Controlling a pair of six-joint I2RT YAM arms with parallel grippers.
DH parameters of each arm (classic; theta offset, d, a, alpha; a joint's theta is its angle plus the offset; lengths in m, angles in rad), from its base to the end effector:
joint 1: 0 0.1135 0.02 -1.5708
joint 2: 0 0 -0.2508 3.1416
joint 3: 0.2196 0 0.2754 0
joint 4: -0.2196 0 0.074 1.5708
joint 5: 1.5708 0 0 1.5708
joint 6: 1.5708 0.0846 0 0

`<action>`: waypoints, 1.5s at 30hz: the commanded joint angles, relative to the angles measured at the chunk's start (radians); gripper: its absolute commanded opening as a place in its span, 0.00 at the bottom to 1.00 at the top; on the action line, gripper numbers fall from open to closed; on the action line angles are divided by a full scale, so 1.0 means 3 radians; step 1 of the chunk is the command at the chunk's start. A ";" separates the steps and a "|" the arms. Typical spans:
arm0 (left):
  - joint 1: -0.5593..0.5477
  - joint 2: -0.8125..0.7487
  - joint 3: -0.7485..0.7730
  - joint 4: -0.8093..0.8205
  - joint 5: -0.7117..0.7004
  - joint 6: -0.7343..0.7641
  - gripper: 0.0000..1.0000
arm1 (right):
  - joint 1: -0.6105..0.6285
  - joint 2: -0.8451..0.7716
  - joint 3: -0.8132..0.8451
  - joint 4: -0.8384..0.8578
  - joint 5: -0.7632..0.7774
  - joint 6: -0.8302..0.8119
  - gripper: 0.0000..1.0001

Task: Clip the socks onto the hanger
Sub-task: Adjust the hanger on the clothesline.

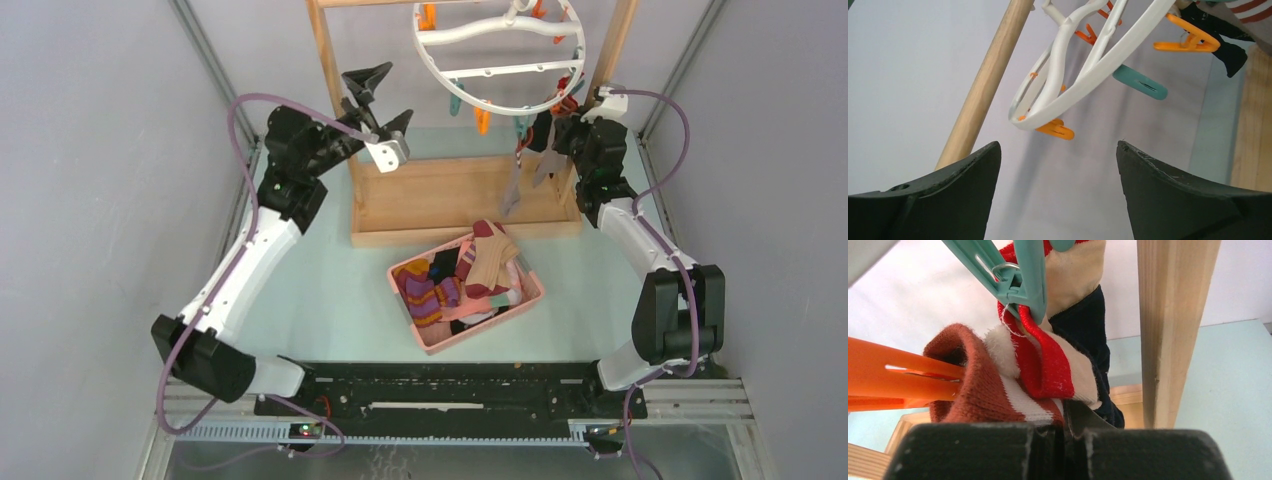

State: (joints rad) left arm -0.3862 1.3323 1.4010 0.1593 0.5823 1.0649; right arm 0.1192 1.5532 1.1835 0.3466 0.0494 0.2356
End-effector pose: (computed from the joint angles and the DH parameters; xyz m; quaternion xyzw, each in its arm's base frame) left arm 0.3212 -0.1808 0.4682 0.5636 0.2967 0.0813 0.7667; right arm 0.4437 0.0489 0.3194 0.0588 0.7128 0.1059 0.6908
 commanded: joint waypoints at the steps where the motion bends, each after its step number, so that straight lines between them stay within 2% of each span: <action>1: 0.0059 0.0234 0.0560 -0.0241 0.0289 0.0286 0.88 | 0.0017 -0.0076 0.0122 0.0026 -0.0077 0.0094 0.02; 7: 0.0076 0.0600 0.1030 -0.0506 0.0444 0.0438 0.86 | 0.0013 -0.0137 0.0073 0.0038 -0.0129 0.0131 0.02; 16: 0.0063 0.0996 0.1429 -0.0509 0.0466 0.0585 0.80 | 0.0011 -0.0201 0.0066 0.0002 -0.0224 0.0137 0.02; 22: 0.0003 0.1163 0.1593 -0.0604 0.0322 0.0790 0.75 | 0.0012 -0.0207 0.0064 -0.0007 -0.0270 0.0178 0.02; 25: -0.0052 0.1224 0.1629 -0.0687 0.0171 0.0955 0.67 | 0.0017 -0.0221 0.0056 -0.0015 -0.0292 0.0191 0.02; 32: -0.0137 0.1314 0.1665 -0.0747 -0.0111 0.1231 0.53 | 0.0017 -0.0302 -0.0045 0.0031 -0.0308 0.0207 0.03; 39: -0.0207 0.1317 0.1650 -0.0753 -0.0198 0.1312 0.45 | 0.0012 -0.0400 -0.0135 0.0062 -0.0346 0.0224 0.05; 44: -0.0277 0.1264 0.1591 -0.0752 -0.0286 0.1376 0.38 | -0.0003 -0.0519 -0.0209 0.0057 -0.0395 0.0239 0.10; 45: -0.0294 0.1245 0.1578 -0.0755 -0.0301 0.1387 0.38 | -0.0007 -0.0550 -0.0223 0.0050 -0.0408 0.0240 0.15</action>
State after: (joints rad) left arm -0.4526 1.7336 1.8446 -0.0711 0.5232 1.4460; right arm 0.1192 1.4532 1.1263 0.3325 -0.0509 0.2871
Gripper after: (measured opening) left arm 0.390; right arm 0.087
